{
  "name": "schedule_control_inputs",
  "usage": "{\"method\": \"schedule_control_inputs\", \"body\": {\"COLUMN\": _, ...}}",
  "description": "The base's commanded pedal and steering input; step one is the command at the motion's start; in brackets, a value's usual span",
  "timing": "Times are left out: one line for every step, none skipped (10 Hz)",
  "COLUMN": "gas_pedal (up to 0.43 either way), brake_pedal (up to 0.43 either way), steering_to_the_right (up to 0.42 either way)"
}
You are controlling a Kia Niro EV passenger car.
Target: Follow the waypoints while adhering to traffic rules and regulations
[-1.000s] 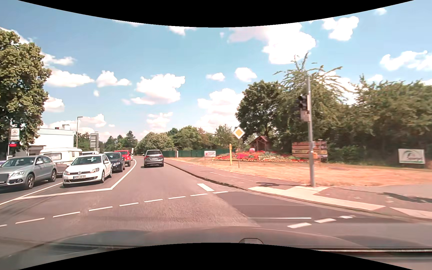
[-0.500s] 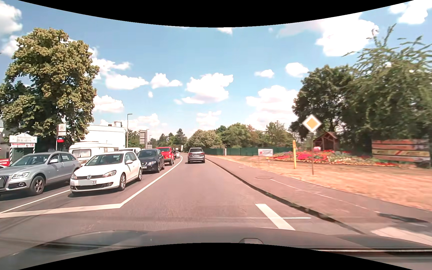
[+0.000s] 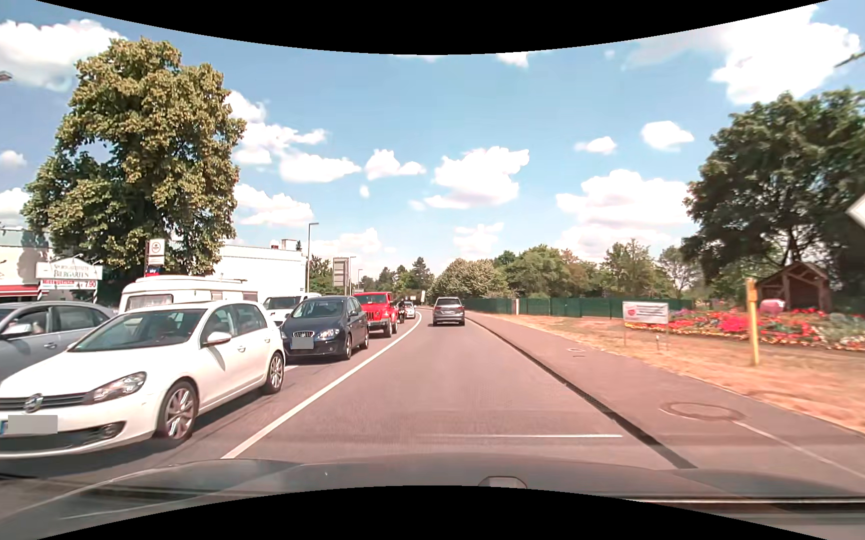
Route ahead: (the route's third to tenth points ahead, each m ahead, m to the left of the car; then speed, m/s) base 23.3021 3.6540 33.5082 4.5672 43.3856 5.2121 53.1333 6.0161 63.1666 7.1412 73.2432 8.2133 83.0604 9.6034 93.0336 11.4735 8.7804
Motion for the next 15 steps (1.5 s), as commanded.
{"method": "schedule_control_inputs", "body": {"gas_pedal": 0.177, "brake_pedal": 0.0, "steering_to_the_right": -0.036}}
{"method": "schedule_control_inputs", "body": {"gas_pedal": 0.177, "brake_pedal": 0.0, "steering_to_the_right": -0.02}}
{"method": "schedule_control_inputs", "body": {"gas_pedal": 0.177, "brake_pedal": 0.0, "steering_to_the_right": -0.013}}
{"method": "schedule_control_inputs", "body": {"gas_pedal": 0.177, "brake_pedal": 0.0, "steering_to_the_right": -0.011}}
{"method": "schedule_control_inputs", "body": {"gas_pedal": 0.177, "brake_pedal": 0.0, "steering_to_the_right": -0.009}}
{"method": "schedule_control_inputs", "body": {"gas_pedal": 0.177, "brake_pedal": 0.0, "steering_to_the_right": -0.003}}
{"method": "schedule_control_inputs", "body": {"gas_pedal": 0.177, "brake_pedal": 0.0, "steering_to_the_right": 0.002}}
{"method": "schedule_control_inputs", "body": {"gas_pedal": 0.177, "brake_pedal": 0.0, "steering_to_the_right": 0.002}}
{"method": "schedule_control_inputs", "body": {"gas_pedal": 0.177, "brake_pedal": 0.0, "steering_to_the_right": 0.001}}
{"method": "schedule_control_inputs", "body": {"gas_pedal": 0.177, "brake_pedal": 0.0, "steering_to_the_right": 0.0}}
{"method": "schedule_control_inputs", "body": {"gas_pedal": 0.177, "brake_pedal": 0.0, "steering_to_the_right": -0.003}}
{"method": "schedule_control_inputs", "body": {"gas_pedal": 0.177, "brake_pedal": 0.0, "steering_to_the_right": -0.004}}
{"method": "schedule_control_inputs", "body": {"gas_pedal": 0.177, "brake_pedal": 0.0, "steering_to_the_right": -0.004}}
{"method": "schedule_control_inputs", "body": {"gas_pedal": 0.177, "brake_pedal": 0.0, "steering_to_the_right": -0.004}}
{"method": "schedule_control_inputs", "body": {"gas_pedal": 0.177, "brake_pedal": 0.0, "steering_to_the_right": -0.005}}
